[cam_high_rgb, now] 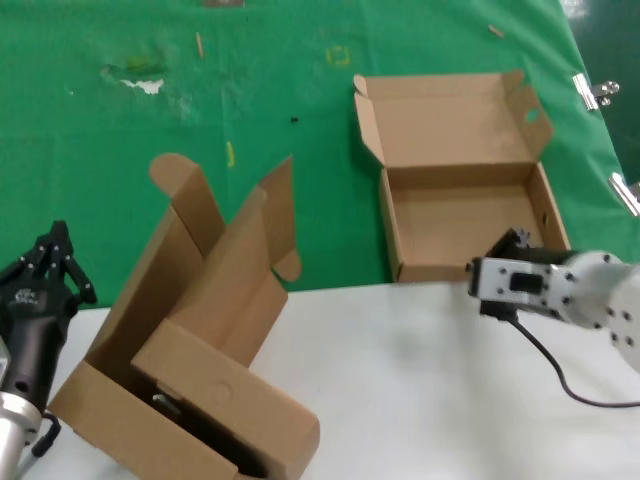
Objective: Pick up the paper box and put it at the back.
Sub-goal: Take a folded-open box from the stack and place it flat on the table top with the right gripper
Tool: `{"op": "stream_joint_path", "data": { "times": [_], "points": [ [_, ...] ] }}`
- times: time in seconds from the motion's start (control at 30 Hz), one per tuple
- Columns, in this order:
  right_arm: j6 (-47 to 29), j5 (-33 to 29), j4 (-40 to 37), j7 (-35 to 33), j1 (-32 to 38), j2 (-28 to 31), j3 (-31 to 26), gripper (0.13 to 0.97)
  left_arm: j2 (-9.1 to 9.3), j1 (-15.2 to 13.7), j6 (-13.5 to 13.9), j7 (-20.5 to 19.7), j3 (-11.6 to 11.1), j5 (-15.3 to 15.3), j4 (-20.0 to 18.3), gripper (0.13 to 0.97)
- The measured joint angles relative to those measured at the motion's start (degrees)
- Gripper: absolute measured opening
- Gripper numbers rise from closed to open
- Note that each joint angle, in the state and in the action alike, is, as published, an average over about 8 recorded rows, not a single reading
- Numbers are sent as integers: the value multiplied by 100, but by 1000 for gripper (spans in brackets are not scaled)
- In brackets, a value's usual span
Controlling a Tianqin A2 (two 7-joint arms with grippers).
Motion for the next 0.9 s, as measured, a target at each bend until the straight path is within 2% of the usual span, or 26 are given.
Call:
{"op": "stream_joint_path", "data": {
  "times": [0.2, 0.43, 0.67, 0.9],
  "points": [
    [166, -658, -522, 36, 393, -414, -269, 136, 0, 0, 0, 0, 0, 0, 0, 140],
    [399, -1074, -875, 28, 564, -664, -335, 136, 0, 0, 0, 0, 0, 0, 0, 140],
    [411, -1046, -867, -136, 541, -646, -371, 136, 0, 0, 0, 0, 0, 0, 0, 140],
    [261, -789, -543, -308, 438, -399, -330, 141, 0, 0, 0, 0, 0, 0, 0, 140]
  ]
}}
